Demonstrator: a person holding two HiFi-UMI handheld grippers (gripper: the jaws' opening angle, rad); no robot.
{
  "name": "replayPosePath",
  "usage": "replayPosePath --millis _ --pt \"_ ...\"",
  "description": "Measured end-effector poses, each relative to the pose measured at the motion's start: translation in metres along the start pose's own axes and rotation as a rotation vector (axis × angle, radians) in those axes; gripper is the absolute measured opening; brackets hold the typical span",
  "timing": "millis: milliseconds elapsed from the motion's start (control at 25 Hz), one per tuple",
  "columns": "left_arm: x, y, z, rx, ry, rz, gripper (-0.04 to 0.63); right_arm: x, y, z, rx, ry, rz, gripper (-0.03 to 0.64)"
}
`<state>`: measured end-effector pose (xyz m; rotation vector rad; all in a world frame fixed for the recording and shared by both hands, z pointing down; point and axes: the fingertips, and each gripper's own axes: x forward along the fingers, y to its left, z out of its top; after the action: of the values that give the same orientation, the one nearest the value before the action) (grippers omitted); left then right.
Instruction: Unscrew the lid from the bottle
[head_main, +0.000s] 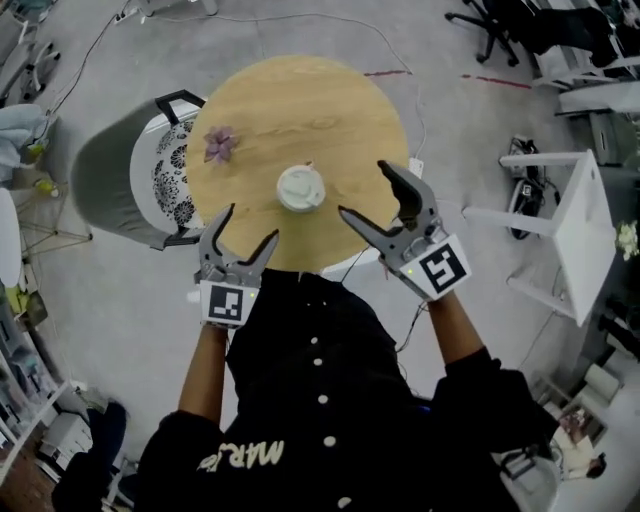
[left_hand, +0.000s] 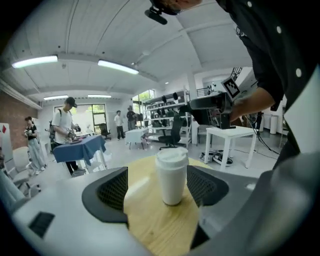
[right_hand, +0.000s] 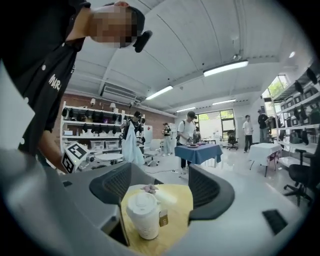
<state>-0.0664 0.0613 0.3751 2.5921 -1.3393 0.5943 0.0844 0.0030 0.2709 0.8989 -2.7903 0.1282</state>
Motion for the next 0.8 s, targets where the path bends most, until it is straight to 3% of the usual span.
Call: replayPosePath --millis 160,320,480,800 --pt "0.048 -0.004 -0.042 0.000 0.043 -0.084 0.371 0.030 0.014 -0.032 -0.003 0.069 0.122 0.383" --pt "0.089 -0.011 -0.072 0.024 0.053 -0.206 0.388 0.057 0.028 -0.056 -0.084 0.107 0.193 0.391" --pt "0.123 -0.024 -0.098 0.080 0.098 -0.321 0.407 0.077 0.037 -0.075 -0.126 0.113 0.230 0.393" --pt "0.161 -0.041 -0.106 0.101 0.068 -0.416 0.411 0.091 0.042 -0.098 -0.099 0.132 0.261 0.402"
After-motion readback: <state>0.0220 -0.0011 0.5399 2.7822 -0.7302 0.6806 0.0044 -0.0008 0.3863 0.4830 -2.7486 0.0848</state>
